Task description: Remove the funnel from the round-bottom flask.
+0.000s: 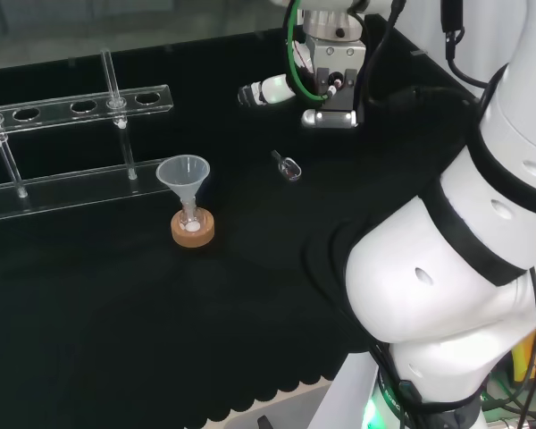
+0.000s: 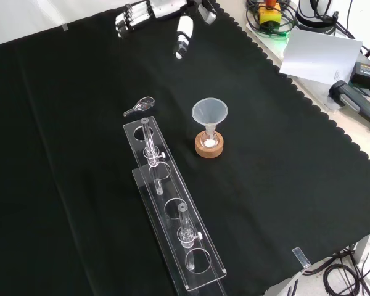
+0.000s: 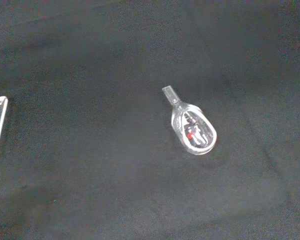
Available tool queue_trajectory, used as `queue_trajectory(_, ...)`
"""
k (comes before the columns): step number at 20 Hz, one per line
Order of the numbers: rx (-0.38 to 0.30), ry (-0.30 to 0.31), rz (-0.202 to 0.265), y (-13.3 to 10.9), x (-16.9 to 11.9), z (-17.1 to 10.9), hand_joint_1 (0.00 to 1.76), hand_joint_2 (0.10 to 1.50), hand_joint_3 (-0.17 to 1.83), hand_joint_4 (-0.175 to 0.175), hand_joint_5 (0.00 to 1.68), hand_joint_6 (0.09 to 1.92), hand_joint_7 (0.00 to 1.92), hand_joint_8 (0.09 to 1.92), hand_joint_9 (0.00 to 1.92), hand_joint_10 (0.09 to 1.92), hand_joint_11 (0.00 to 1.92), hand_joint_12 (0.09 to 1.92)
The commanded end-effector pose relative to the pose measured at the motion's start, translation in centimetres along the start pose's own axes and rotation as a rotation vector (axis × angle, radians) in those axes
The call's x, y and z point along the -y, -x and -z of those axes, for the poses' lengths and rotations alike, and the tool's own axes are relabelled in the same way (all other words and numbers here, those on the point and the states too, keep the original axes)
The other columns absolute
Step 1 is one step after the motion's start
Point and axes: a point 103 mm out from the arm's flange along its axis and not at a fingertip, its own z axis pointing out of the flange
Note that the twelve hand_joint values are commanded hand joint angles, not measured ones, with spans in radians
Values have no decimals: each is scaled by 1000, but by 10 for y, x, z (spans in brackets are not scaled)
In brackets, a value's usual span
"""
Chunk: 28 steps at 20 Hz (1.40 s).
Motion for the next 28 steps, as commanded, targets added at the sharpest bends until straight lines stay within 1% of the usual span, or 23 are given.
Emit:
queue_trajectory(1,-5,23,31,-14,15,5,227,559,-9,64,0,87,0,87,0,87,0,87)
queue_trajectory(4,-4,43,50,-23,26,14,228,563,-7,65,0,87,0,87,0,87,0,87)
queue_trajectory(6,-6,45,61,-30,33,21,227,565,-6,62,0,87,0,87,0,87,0,87)
queue_trajectory(9,-11,47,76,-39,43,28,218,562,-7,50,0,87,0,87,0,87,0,87)
queue_trajectory(11,-8,35,85,-44,48,31,209,556,-10,37,0,87,0,87,0,87,0,87)
queue_trajectory(15,9,27,87,-54,57,35,189,532,-19,16,0,87,0,87,0,87,16,87)
queue_trajectory(18,8,37,80,-65,64,41,189,528,-19,6,0,87,0,87,0,87,32,87)
queue_trajectory(21,-6,42,74,-75,73,41,197,535,-14,-4,0,87,0,87,0,87,38,87)
queue_trajectory(25,-11,28,89,-87,79,37,201,540,-12,-11,0,87,0,87,0,87,37,87)
queue_trajectory(28,-26,19,101,-96,83,34,201,541,-11,-15,0,87,0,87,0,87,36,87)
